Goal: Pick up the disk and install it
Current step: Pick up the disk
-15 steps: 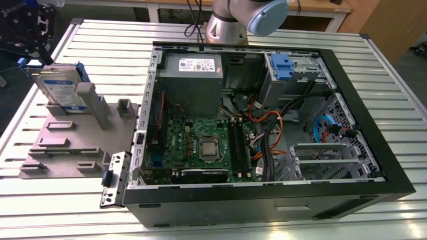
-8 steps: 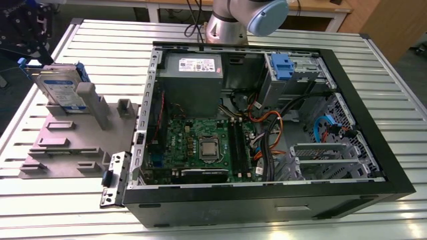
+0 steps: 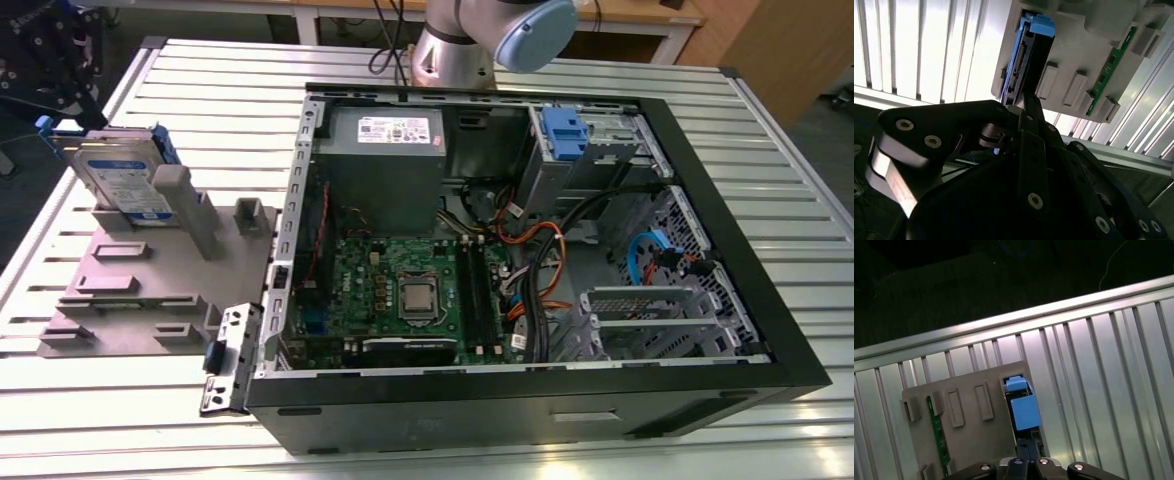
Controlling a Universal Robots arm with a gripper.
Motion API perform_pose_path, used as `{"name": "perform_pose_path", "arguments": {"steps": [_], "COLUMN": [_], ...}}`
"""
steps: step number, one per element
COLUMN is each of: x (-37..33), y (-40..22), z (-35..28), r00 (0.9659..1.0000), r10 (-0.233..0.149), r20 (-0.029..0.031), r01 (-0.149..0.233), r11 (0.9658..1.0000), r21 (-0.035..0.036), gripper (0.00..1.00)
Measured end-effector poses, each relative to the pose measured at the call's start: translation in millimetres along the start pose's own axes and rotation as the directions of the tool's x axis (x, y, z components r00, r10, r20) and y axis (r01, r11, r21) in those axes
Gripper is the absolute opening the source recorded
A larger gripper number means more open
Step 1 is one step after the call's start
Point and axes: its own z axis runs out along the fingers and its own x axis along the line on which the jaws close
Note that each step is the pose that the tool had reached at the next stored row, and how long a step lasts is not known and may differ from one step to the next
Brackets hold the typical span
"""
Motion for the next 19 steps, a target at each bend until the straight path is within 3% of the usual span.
{"name": "perform_pose_path", "arguments": {"steps": [6, 11, 12, 14, 19], "x": [-0.2, -0.1, -0.2, -0.4, -0.4], "y": [-0.6, -0.6, -1.0, -1.6, -1.6], "z": [0.1, 0.1, 0.2, 0.3, 0.3], "r00": [0.9984, 0.9983, 0.9983, 0.9983, 0.9983], "r10": [-0.057, -0.059, -0.059, -0.058, -0.058], "r20": [-0.0004, -0.0005, -0.0014, -0.0049, -0.0057], "r01": [0.057, 0.059, 0.059, 0.058, 0.058], "r11": [0.9984, 0.9983, 0.9983, 0.9980, 0.9979], "r21": [-0.0008, -0.0011, -0.0059, -0.0242, -0.0286], "gripper": [0.11, 0.11, 0.11, 0.11, 0.11]}}
